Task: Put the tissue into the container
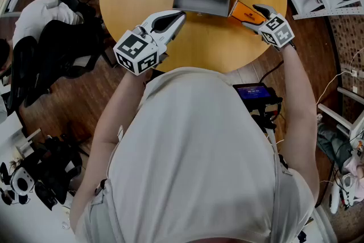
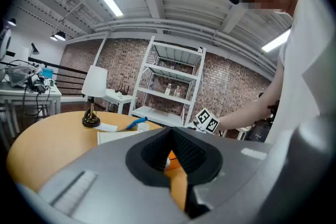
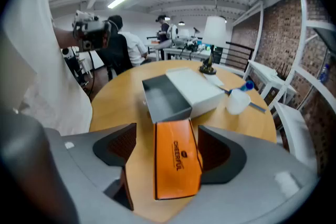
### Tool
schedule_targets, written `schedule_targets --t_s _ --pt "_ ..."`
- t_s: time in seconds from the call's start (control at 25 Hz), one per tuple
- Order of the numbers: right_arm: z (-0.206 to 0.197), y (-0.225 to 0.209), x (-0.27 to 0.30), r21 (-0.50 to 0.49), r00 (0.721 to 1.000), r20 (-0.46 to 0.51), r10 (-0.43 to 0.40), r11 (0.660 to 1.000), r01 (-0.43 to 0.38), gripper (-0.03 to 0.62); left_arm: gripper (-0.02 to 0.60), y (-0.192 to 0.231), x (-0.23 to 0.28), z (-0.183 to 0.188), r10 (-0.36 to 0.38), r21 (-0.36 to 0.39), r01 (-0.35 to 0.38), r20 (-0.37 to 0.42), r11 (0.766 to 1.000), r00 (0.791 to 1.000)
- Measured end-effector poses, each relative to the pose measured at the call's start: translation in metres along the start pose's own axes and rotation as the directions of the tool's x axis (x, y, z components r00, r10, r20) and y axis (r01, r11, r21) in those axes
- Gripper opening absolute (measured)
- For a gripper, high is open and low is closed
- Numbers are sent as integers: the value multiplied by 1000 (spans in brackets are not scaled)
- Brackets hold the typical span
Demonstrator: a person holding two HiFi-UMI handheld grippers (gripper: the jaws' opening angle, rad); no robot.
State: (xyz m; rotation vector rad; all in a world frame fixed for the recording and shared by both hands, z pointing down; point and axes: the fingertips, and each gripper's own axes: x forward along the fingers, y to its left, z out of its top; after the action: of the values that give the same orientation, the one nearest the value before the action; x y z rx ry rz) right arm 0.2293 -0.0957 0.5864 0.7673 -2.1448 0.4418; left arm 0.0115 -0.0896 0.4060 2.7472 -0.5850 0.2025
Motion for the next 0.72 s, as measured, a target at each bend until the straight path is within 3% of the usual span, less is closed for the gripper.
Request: schedule_targets --t_s 0.08,0.28,0.4,0.52,0.72 --pt "-28 -5 13 11 995 -98 -8 1000 9 414 0 -1 -5 2 7 -2 -7 -2 1000 1000" --pt "-66 -13 38 -4 967 -255 -16 1000 16 465 0 -3 -16 2 29 -3 -29 -2 1000 1000" --pt "-82 -14 49 -9 947 -320 -13 1000 11 450 0 -1 -20 2 41 -5 -41 0 999 999" --pt "-85 -14 47 -26 939 -342 -23 1000 16 373 0 4 -23 0 51 -10 -51 8 999 999" --pt "-48 -23 8 -108 937 -332 -104 992 72 359 0 10 -32 0 61 -29 -60 27 998 998"
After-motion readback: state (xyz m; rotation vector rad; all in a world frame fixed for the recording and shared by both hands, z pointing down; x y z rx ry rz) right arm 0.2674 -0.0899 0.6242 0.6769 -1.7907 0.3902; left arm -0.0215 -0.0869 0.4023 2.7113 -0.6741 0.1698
